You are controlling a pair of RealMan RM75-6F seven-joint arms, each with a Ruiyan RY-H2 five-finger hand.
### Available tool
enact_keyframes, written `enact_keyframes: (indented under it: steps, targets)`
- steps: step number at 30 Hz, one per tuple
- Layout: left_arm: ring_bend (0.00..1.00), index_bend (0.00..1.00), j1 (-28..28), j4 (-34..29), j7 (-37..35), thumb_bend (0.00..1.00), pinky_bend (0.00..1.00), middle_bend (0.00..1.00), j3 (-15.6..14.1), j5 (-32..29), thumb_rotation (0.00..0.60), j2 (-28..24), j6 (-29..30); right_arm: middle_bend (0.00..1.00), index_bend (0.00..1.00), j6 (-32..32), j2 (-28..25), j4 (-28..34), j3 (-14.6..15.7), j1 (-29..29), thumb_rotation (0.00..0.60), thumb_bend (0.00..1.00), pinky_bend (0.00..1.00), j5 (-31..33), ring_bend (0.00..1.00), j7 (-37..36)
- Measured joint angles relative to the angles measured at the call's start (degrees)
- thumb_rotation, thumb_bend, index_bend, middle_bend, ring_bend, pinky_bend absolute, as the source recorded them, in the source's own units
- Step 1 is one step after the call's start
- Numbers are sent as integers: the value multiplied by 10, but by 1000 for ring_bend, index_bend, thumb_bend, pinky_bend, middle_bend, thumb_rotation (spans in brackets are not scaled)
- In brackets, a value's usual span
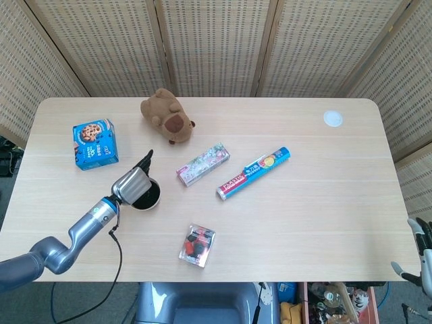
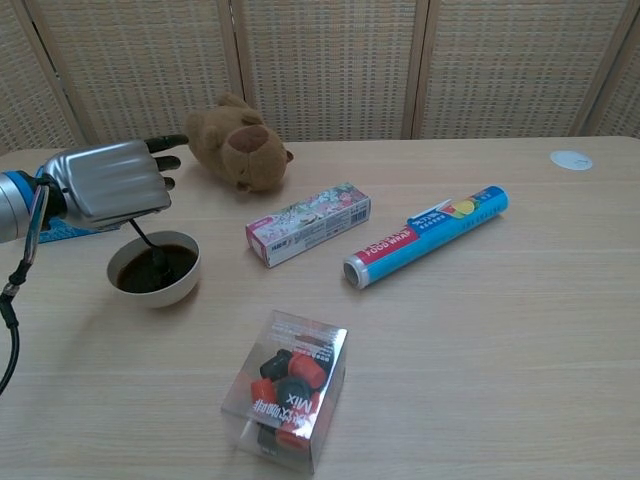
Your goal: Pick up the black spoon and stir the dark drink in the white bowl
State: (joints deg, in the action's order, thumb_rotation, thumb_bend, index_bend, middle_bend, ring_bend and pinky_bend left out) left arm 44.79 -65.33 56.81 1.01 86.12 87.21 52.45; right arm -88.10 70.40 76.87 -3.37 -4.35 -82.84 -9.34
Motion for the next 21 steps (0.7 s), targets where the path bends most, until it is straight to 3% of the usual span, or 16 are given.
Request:
enact_keyframes:
  steps: [11, 21]
  targets:
    - [190, 735, -5, -51, 25, 383, 0, 436, -10, -12, 600, -8, -8, 170, 141, 2, 2, -10, -1, 0, 600, 212, 100, 1, 28, -10]
    - [190, 735, 15, -20, 52, 383, 0, 435, 7, -27, 600, 28, -16, 170, 141, -5, 3, -15, -1, -9, 600, 212, 100, 4, 28, -17]
